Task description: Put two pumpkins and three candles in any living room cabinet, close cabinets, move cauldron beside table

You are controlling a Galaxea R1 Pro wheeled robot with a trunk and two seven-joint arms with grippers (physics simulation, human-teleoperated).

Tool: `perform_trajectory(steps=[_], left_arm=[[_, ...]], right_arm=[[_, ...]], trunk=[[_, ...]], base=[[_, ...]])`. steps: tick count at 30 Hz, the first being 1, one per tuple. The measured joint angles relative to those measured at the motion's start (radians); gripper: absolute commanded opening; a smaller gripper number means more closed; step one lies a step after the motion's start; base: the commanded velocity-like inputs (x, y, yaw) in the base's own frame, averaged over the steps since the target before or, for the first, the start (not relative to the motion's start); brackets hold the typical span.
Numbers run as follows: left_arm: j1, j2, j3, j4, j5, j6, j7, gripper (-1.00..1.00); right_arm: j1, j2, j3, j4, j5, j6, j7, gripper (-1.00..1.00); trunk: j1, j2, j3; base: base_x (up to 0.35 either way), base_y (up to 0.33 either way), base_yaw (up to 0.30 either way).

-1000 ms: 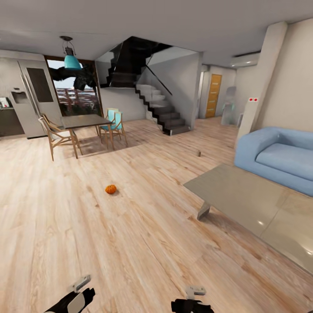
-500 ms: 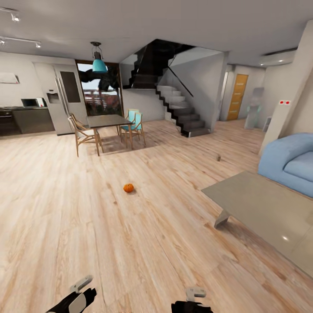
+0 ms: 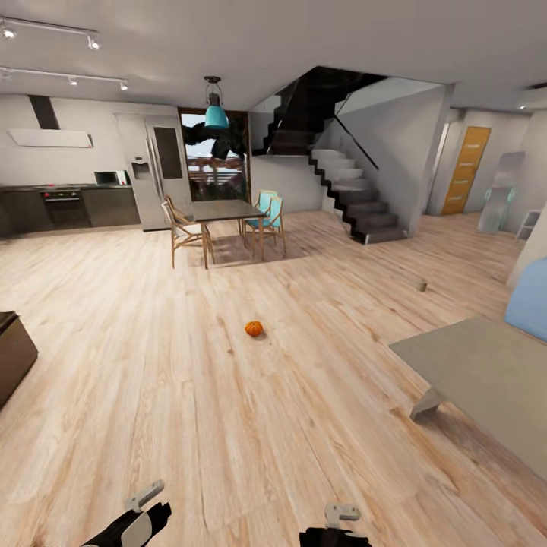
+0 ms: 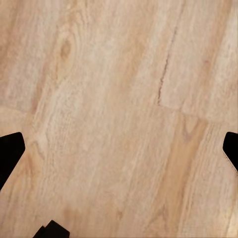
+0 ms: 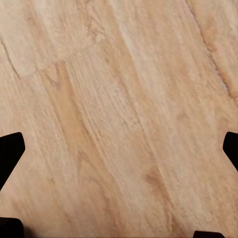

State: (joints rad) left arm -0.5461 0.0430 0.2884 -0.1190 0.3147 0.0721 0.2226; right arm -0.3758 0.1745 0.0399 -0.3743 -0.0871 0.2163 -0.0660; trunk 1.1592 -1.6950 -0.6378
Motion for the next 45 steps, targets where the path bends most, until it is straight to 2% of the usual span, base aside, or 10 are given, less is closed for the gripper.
perform_trajectory(steps=[16, 36, 45], left_arm=[[0.000, -0.002, 0.000, 0.013, -0.003, 0.000, -0.001, 1.00], [0.000, -0.005, -0.001, 0.022, -0.003, 0.000, -0.001, 1.00], [0.000, -0.017, -0.001, 0.022, -0.003, 0.000, 0.000, 1.00]], right_arm=[[0.000, 0.000, 0.001, 0.010, 0.001, 0.000, 0.000, 1.00], [0.000, 0.000, 0.000, 0.018, 0.002, 0.000, 0.000, 1.00], [0.000, 0.000, 0.001, 0.018, 0.002, 0.000, 0.000, 1.00]], trunk=[[0.000, 0.000, 0.000], [0.000, 0.000, 0.000], [0.000, 0.000, 0.000]], base=[[0.292, -0.006, 0.290], [0.010, 0.000, 0.290], [-0.033, 0.000, 0.291]])
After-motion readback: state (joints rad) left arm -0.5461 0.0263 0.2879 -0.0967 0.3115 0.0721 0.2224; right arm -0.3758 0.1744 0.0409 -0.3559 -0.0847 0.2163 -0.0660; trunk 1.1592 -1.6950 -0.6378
